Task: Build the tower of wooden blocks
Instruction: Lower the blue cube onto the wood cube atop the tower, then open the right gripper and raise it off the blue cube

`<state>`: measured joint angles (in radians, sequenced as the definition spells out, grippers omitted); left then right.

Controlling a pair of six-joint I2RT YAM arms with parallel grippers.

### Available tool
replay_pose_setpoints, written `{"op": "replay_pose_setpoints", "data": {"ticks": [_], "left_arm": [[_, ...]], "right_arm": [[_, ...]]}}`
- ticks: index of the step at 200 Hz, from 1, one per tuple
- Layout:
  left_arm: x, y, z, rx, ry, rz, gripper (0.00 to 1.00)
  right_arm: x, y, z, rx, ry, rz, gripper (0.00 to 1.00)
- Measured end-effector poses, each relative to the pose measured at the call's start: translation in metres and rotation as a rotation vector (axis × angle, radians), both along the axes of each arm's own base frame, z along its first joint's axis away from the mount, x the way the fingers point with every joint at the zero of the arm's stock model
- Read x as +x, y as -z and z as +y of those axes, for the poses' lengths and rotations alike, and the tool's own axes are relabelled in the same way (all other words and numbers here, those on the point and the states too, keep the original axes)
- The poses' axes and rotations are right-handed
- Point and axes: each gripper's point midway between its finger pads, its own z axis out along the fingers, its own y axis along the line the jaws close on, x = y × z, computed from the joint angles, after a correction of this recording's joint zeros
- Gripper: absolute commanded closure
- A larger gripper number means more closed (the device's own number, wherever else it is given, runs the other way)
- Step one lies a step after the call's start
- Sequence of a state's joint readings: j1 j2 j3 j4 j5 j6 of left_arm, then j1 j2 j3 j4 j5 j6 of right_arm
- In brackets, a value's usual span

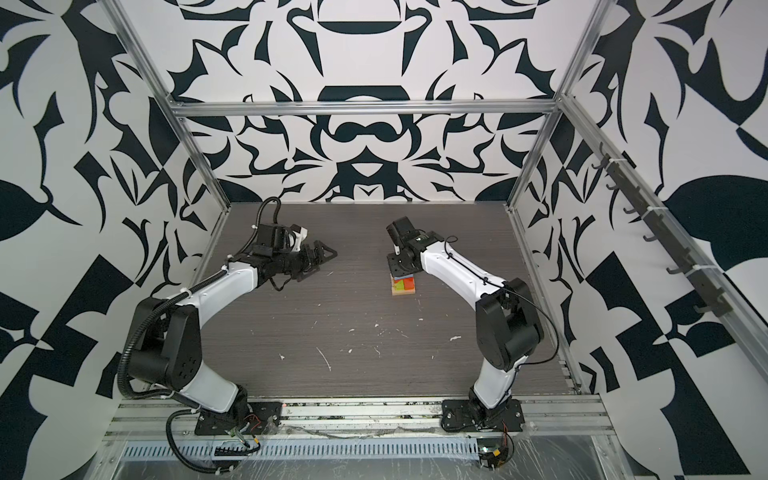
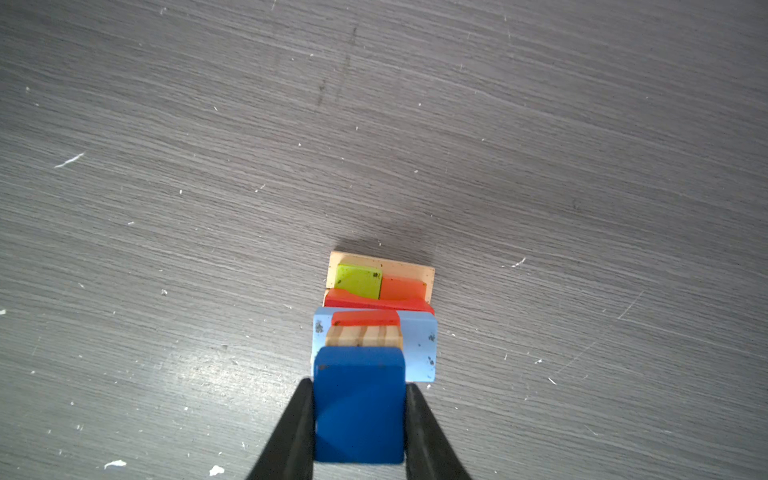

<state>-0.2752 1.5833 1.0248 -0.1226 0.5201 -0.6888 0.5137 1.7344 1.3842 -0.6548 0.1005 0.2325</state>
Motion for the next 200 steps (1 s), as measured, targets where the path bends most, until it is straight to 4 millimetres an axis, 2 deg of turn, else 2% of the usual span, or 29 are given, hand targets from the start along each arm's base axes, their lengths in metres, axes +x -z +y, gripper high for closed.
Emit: {"op": "replay_pose_setpoints", "data": {"ticks": [47, 153, 173, 200], "left_arm": [[0.0000, 0.0000, 0.0000, 0.000, 0.000, 0.000, 0.00], [0.0000, 0.0000, 0.0000, 0.000, 0.000, 0.000, 0.00], [0.0001, 0.0000, 0.0001, 0.000, 0.000, 0.000, 0.00], [0.0000, 0.0000, 0.0000, 0.000, 0.000, 0.000, 0.00]], "right_arm": [[0.0004, 0.0004, 0.0002, 0.000, 0.000, 0.000, 0.66], [0.0005, 0.0005, -0.0004, -0.001, 0.001, 0.000, 0.56], [0.0005, 0.0005, -0.0004, -0.001, 0.000, 0.000, 0.52], [-0.0004, 0.0007, 0.0011, 0.005, -0.007, 0.004, 0.40]]}}
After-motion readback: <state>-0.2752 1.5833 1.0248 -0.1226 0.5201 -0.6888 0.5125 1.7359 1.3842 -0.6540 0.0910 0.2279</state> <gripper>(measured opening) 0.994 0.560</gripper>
